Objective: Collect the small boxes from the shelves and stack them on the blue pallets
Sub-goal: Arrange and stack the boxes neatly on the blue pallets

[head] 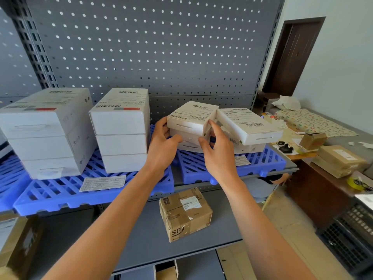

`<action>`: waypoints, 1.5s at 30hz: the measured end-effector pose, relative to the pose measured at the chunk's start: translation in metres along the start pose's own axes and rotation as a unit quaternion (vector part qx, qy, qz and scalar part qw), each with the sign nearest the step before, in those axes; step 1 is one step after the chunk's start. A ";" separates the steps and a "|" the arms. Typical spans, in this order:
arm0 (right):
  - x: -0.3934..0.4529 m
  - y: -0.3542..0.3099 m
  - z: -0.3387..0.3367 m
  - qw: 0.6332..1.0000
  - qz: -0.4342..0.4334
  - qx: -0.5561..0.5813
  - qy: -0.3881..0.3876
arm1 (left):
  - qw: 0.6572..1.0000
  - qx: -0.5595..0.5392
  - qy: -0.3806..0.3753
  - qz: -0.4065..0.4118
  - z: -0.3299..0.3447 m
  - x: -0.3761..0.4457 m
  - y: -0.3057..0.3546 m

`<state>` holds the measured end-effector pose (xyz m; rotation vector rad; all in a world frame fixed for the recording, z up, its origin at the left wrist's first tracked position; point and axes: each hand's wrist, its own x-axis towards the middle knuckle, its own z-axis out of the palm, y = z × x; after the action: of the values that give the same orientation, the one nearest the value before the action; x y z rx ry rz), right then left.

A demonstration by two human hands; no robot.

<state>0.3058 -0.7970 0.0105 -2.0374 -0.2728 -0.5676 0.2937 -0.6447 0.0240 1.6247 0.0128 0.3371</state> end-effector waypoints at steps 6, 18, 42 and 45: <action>0.001 0.001 -0.003 0.999 0.020 0.015 -0.023 | 1.000 0.012 -0.005 0.003 0.001 0.000 -0.001; 0.005 0.015 -0.002 0.998 0.022 0.047 -0.035 | 1.000 -0.017 -0.021 0.002 0.004 -0.016 -0.001; -0.003 0.016 -0.025 0.994 -0.011 0.097 -0.054 | 0.990 0.092 0.041 0.094 0.008 -0.039 0.003; -0.001 0.019 -0.024 0.995 -0.016 0.083 -0.044 | 0.989 0.080 0.062 0.107 0.009 -0.037 0.002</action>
<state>0.3057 -0.8275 0.0057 -1.9016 -0.3937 -0.4586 0.2603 -0.6619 0.0175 1.7665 -0.0417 0.6155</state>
